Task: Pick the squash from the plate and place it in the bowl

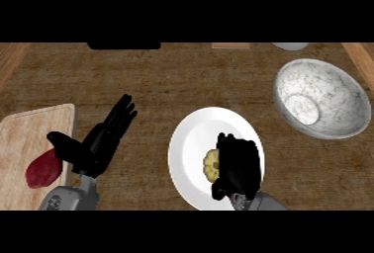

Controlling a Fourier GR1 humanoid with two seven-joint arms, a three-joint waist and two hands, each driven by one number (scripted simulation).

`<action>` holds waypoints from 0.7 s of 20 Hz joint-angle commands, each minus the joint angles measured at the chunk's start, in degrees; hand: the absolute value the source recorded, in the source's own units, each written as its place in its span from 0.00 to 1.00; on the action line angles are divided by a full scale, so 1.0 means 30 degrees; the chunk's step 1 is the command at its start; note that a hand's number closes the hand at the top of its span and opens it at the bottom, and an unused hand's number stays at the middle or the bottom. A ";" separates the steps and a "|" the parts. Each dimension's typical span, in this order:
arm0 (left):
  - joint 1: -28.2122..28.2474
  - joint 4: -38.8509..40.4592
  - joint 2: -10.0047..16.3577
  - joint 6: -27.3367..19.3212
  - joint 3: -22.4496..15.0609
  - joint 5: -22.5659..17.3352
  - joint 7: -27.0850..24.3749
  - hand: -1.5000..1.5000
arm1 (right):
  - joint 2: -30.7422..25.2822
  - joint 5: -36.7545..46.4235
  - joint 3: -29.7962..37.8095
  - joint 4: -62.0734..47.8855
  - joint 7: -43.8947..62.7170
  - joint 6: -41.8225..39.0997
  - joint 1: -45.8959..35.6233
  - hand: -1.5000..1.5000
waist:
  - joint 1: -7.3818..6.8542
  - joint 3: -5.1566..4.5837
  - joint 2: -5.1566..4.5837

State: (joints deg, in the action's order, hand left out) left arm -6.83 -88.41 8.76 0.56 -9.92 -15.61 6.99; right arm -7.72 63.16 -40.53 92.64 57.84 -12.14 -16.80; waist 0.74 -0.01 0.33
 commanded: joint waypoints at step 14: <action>-0.0996 0.0137 -0.0940 -0.0614 -0.0079 0.0807 0.0540 0.50 | 0.1586 0.3260 0.2826 1.1780 0.3737 -0.8752 -0.2884 1.00 | -0.0061 -0.0035 -0.0006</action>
State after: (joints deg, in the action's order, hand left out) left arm -7.74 -88.28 7.56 0.64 -9.82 -14.41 8.04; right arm -6.54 70.65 -33.11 124.74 58.76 -26.59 -20.59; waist 0.65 -0.10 0.32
